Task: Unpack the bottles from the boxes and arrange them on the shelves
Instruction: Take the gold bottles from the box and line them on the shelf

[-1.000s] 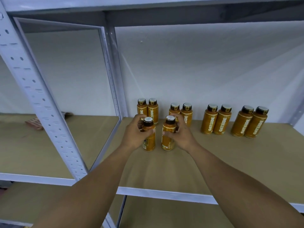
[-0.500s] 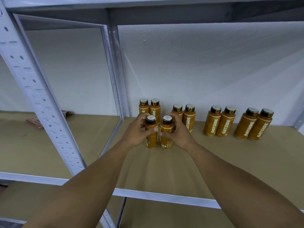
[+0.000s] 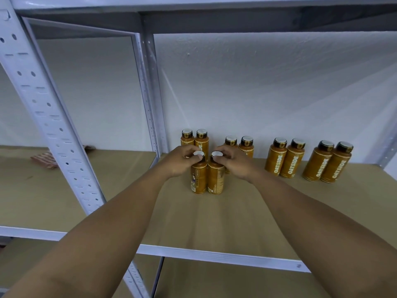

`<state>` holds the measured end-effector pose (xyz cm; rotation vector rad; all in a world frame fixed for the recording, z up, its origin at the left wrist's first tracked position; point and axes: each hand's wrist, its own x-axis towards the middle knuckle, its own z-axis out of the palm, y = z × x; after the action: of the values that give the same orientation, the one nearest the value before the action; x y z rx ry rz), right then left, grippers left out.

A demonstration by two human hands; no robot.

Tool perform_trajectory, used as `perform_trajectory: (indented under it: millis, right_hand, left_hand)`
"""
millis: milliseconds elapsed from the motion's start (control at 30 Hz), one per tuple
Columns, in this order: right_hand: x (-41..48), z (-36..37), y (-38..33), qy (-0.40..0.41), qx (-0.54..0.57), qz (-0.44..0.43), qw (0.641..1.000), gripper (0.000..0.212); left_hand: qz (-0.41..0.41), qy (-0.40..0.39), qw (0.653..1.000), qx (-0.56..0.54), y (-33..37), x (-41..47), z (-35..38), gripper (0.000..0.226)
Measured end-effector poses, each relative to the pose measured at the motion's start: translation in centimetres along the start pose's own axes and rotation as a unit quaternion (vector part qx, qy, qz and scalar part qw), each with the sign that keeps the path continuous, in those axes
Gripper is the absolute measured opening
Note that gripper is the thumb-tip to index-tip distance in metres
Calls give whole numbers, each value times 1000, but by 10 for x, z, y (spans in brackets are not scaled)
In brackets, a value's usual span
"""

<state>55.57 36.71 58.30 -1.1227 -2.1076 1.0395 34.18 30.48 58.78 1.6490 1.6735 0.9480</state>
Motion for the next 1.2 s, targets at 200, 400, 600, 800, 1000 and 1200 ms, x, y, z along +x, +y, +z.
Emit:
perform_trajectory:
  millis: [200, 400, 600, 800, 1000, 1200]
  right_hand:
    - [-4, -1, 7, 70, -32, -2, 997, 35]
    - [-10, -3, 7, 73, -42, 16, 996, 56]
    - [-10, -13, 3, -3, 54, 28, 998, 42]
    - [-6, -16, 6, -29, 21, 2, 999, 37]
    - [-6, -19, 14, 17, -1, -7, 1000, 26]
    - [-5, -19, 19, 54, -26, 12, 998, 46]
  left_hand:
    - [-2, 61, 998, 22, 3, 3, 14, 38]
    - [-6, 48, 997, 61, 12, -7, 17, 45]
    - [-31, -69, 997, -2, 11, -5, -3, 44]
    - [-29, -84, 996, 25, 15, -6, -6, 40]
    - [-12, -27, 999, 13, 19, -6, 6, 31]
    - [-10, 14, 1000, 23, 14, -4, 21, 39]
